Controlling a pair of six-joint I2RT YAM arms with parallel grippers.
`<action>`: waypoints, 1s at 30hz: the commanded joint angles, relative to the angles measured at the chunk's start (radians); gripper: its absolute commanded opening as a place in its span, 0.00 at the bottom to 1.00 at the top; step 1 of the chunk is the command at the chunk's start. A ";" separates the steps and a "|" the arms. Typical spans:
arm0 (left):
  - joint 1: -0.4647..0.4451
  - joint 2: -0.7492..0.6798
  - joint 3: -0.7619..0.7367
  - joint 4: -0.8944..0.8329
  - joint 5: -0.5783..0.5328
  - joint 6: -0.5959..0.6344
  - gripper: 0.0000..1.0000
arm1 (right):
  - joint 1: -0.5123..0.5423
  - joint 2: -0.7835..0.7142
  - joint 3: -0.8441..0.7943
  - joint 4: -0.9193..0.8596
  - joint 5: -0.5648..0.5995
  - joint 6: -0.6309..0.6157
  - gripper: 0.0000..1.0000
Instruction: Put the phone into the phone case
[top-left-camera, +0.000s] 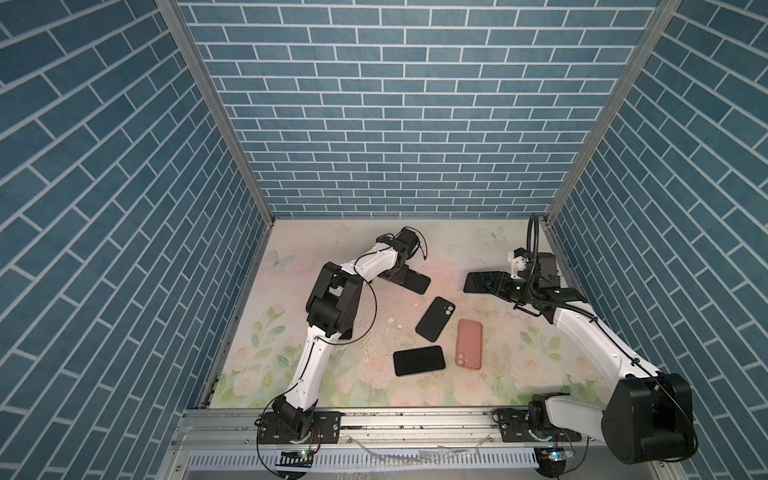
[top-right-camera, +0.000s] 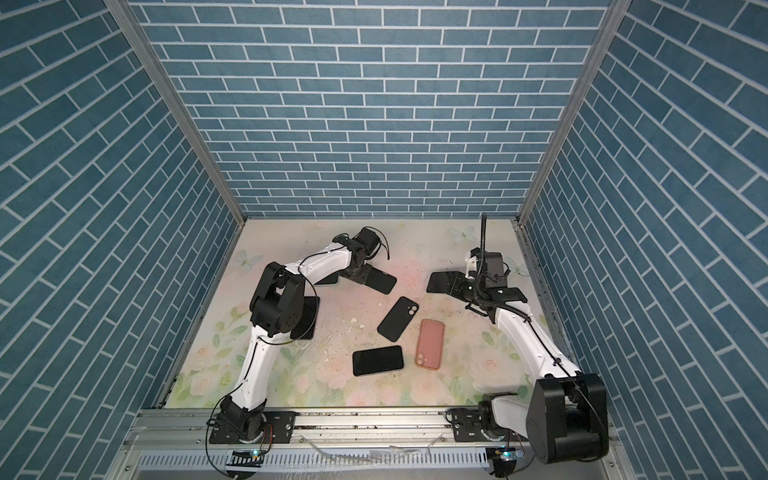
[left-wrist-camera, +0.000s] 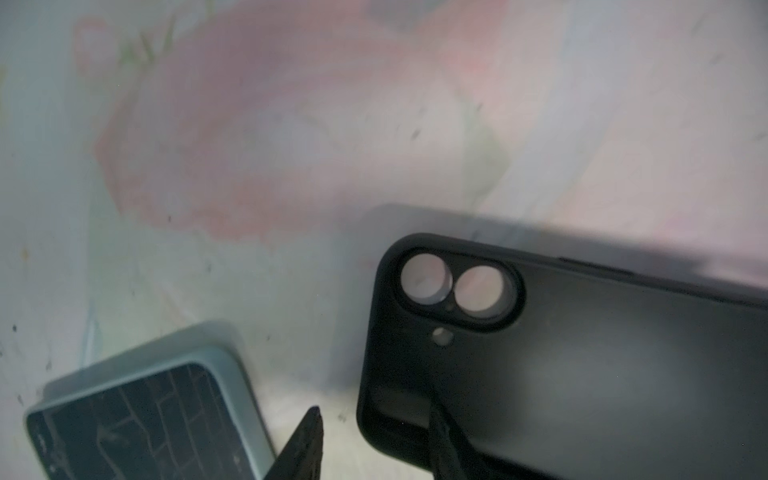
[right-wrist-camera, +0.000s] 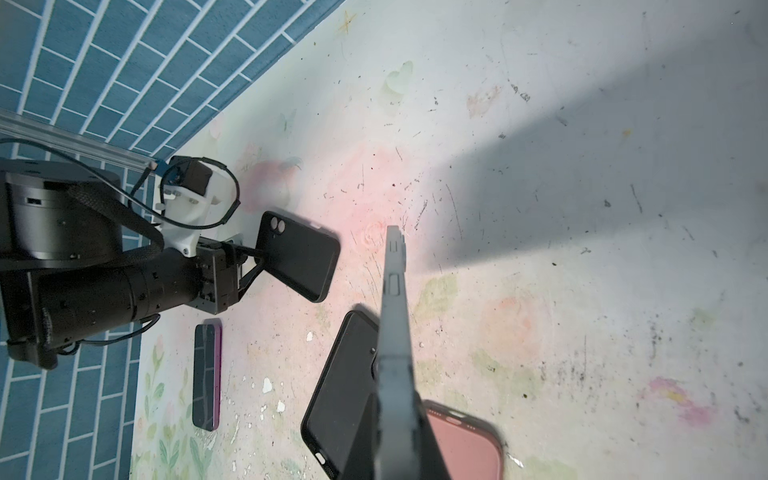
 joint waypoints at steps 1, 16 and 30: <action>0.017 -0.026 -0.081 -0.054 0.081 -0.143 0.44 | -0.004 -0.012 0.000 0.057 -0.046 -0.025 0.00; 0.074 0.021 0.009 -0.042 0.142 -0.142 0.45 | -0.003 -0.040 -0.018 0.058 -0.073 -0.015 0.00; 0.080 0.047 0.015 -0.022 0.191 -0.089 0.20 | -0.003 -0.035 -0.010 0.056 -0.066 -0.003 0.00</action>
